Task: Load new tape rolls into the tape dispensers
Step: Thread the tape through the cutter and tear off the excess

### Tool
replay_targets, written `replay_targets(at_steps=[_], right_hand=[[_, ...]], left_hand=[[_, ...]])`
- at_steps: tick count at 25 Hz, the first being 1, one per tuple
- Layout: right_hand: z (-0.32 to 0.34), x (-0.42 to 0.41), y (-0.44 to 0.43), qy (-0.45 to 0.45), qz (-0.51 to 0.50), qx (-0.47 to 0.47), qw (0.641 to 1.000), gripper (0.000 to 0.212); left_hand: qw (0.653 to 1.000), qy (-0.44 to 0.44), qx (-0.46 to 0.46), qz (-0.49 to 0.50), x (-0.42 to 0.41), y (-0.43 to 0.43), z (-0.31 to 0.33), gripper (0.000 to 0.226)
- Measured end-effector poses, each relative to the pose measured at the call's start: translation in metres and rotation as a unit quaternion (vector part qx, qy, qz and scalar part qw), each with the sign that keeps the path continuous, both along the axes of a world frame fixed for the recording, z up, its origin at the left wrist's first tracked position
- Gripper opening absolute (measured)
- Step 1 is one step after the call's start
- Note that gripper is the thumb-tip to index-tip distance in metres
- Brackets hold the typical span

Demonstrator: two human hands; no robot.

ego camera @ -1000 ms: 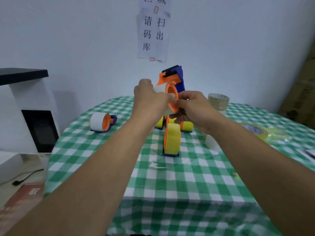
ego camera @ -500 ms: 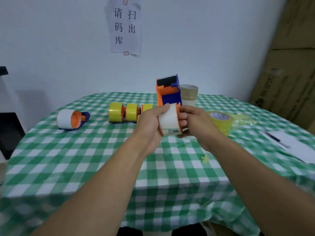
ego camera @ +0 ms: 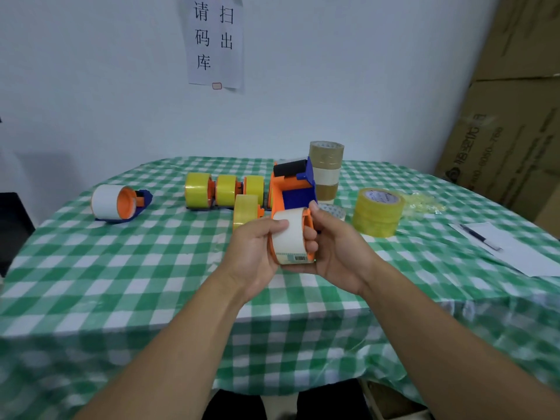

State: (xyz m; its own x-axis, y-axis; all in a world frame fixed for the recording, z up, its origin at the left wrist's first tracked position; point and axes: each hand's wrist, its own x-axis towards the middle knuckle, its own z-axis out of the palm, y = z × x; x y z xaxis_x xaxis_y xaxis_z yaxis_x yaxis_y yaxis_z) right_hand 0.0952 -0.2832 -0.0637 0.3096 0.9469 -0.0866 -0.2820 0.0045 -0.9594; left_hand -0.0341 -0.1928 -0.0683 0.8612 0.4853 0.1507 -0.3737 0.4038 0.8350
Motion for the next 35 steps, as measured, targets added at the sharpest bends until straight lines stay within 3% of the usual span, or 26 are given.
replay_targets(at_steps=[3, 6, 12, 19, 24, 29, 32, 35], right_hand=[[0.000, 0.003, 0.002, 0.007, 0.021, 0.005, 1.000, 0.072], [-0.001, 0.005, 0.004, 0.001, 0.037, 0.010, 0.999, 0.079], [0.000, 0.000, 0.006, 0.006, 0.040, 0.025, 0.999, 0.059], [0.003, -0.007, 0.013, -0.064, 0.044, 0.030, 0.996, 0.055], [0.006, -0.012, 0.011, -0.045, 0.021, 0.047, 0.998, 0.052], [0.022, -0.023, 0.002, -0.061, 0.027, 0.005, 0.998, 0.061], [0.032, -0.024, 0.000, -0.167, 0.025, -0.052, 0.984, 0.049], [0.036, -0.022, 0.003, -0.162, 0.023, -0.029, 0.986, 0.038]], left_hand=[[1.000, -0.001, 0.023, 0.009, 0.000, 0.002, 0.002, 0.039], [0.999, -0.001, 0.030, 0.019, 0.000, 0.004, 0.002, 0.040], [0.999, -0.001, 0.039, 0.035, -0.007, 0.009, -0.008, 0.040], [0.998, -0.020, 0.037, 0.038, -0.020, 0.011, -0.014, 0.035], [0.998, -0.025, 0.051, 0.039, -0.030, 0.010, -0.007, 0.037], [0.987, 0.026, 0.111, 0.113, -0.031, 0.004, 0.006, 0.036], [0.974, 0.068, 0.136, 0.169, -0.029, 0.001, 0.013, 0.030], [0.963, 0.098, 0.111, 0.226, -0.023, -0.005, 0.023, 0.034]])
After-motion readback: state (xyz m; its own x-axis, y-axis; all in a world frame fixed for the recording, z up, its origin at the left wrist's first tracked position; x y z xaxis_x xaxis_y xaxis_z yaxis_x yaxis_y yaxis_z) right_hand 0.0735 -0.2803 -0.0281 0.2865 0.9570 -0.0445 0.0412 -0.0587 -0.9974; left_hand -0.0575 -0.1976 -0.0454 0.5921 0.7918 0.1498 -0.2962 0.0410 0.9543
